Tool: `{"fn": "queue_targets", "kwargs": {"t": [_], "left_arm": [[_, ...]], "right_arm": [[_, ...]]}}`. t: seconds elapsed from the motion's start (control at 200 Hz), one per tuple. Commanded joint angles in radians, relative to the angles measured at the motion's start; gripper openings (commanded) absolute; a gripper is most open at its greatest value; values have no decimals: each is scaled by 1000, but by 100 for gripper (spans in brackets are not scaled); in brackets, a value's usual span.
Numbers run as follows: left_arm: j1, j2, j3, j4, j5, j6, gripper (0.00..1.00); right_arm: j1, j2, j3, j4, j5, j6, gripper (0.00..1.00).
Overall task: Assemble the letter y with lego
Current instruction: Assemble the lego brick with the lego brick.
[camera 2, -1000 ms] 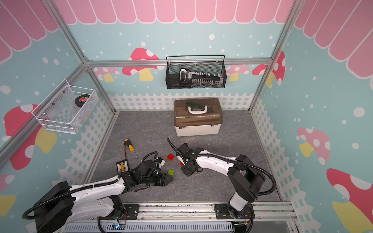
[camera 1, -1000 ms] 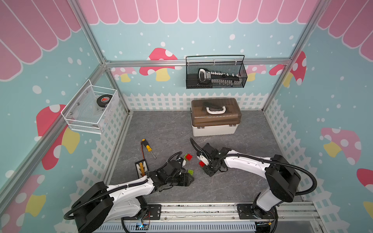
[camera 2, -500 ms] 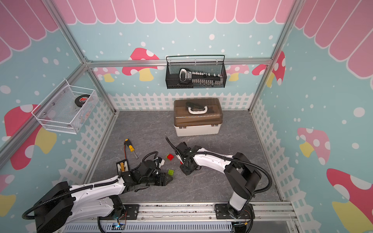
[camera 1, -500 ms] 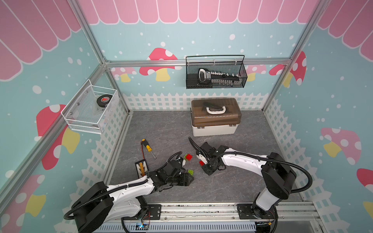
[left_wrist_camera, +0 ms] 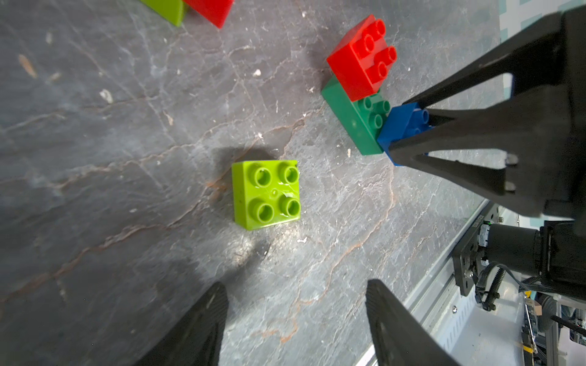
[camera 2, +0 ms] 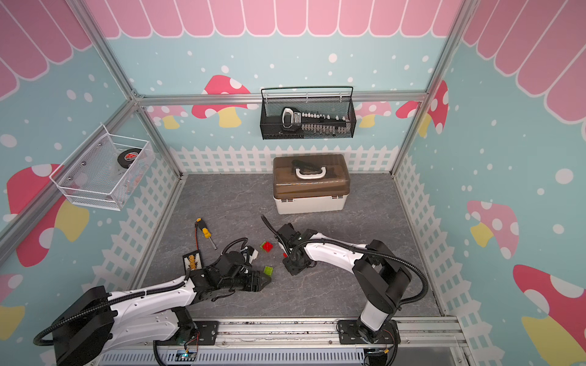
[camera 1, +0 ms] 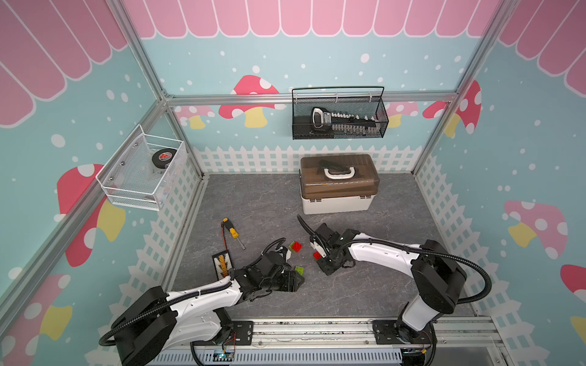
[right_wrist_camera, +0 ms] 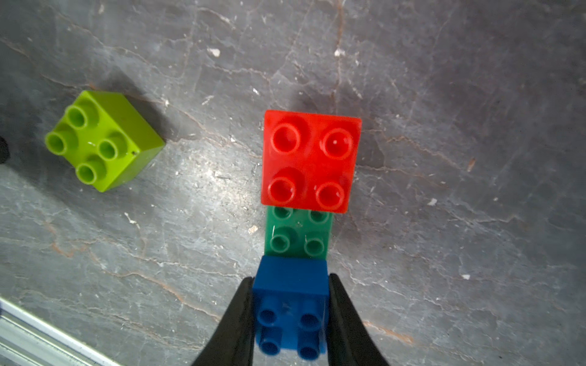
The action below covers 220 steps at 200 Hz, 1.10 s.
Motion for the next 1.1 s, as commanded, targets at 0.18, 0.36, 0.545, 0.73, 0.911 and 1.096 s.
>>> {"fn": "queue_targets", "kwargs": {"t": [0.18, 0.36, 0.545, 0.73, 0.911, 1.096], "left_arm": [[-5, -22, 21, -21, -24, 9, 71], [-5, -31, 15, -20, -30, 4, 71], [-5, -34, 15, -22, -32, 6, 71], [-5, -21, 23, -21, -31, 8, 71], [-6, -8, 31, -14, -25, 9, 71], [-5, -6, 34, -15, -22, 13, 71]], "right_arm": [[-25, 64, -120, 23, -44, 72, 14], [-38, 73, -127, 28, -54, 69, 14], [-37, 70, -112, -20, 4, 37, 14], [-38, 10, -88, -61, 22, 21, 14], [-38, -44, -57, -89, 26, 15, 14], [-37, -31, -63, -82, 13, 17, 14]]}}
